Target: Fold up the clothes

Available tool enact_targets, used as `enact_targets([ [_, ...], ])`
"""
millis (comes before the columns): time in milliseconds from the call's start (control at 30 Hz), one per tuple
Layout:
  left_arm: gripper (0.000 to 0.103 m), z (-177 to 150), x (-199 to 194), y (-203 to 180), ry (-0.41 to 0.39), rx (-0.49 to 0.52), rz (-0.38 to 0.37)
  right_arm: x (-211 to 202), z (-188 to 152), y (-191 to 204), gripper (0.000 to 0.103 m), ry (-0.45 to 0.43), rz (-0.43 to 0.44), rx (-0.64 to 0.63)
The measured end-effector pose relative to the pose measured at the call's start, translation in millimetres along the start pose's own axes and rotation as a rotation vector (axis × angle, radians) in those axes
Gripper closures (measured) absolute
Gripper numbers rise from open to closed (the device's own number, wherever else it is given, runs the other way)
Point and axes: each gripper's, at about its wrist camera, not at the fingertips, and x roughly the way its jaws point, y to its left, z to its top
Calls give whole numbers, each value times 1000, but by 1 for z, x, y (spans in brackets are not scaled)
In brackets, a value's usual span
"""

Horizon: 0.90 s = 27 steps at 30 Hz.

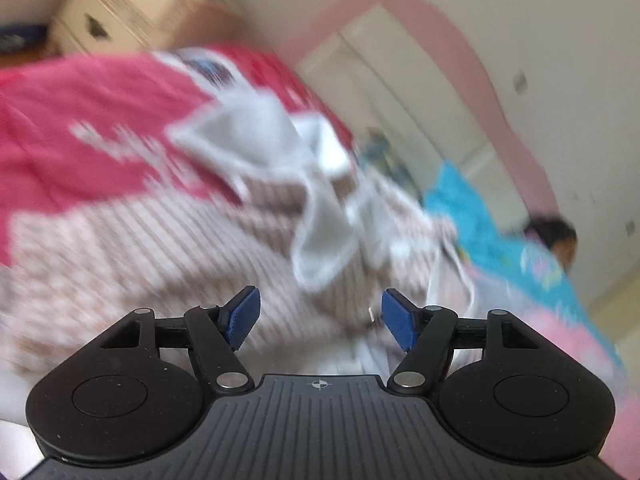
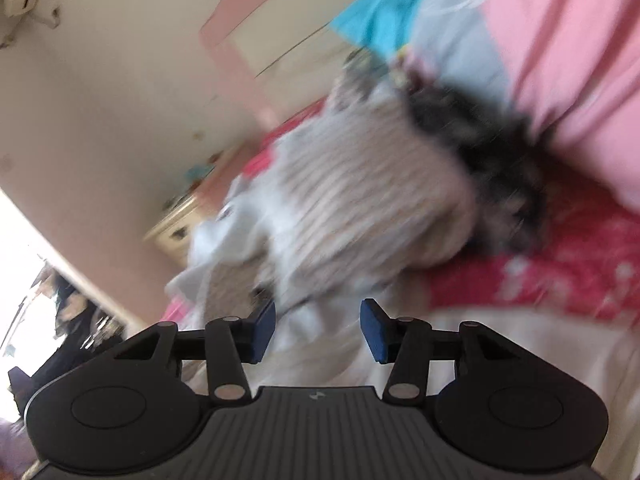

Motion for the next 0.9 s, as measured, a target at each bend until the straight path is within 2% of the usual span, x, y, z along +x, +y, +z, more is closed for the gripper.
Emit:
enact_targets([
  [100, 35, 11, -27, 5, -17, -27, 18, 15, -22, 41, 65, 125, 58, -102],
  [200, 35, 20, -75, 7, -27, 57, 62, 43, -47, 82, 68, 257, 97, -196],
  [300, 33, 21, -132, 17, -85, 141, 158, 79, -74, 113, 69, 355, 119, -245],
  [367, 30, 19, -163, 34, -108, 155, 233, 104, -86, 128, 69, 367, 101, -280],
  [433, 30, 17, -188, 56, -102, 158, 320, 123, -88, 137, 69, 318, 34, -312],
  [500, 30, 13, -206, 77, -104, 168, 421, 131, -83, 137, 69, 269, 6, -239],
  [567, 30, 12, -223, 95, -111, 190, 527, 121, -79, 136, 69, 254, 28, -170],
  [633, 30, 12, -234, 112, -70, 167, 586, 102, -80, 139, 69, 250, 50, -172],
  [700, 30, 10, -240, 125, -2, 116, 584, 80, -90, 141, 69, 279, 54, -192],
  [767, 31, 3, -244, 124, 56, 124, 567, 59, -101, 142, 69, 315, 59, -204],
  [833, 31, -11, -239, 107, 129, 233, 548, 39, -118, 143, 68, 354, 58, -206],
  [900, 31, -31, -226, 83, 220, 383, 514, 20, -138, 142, 68, 383, 48, -211],
])
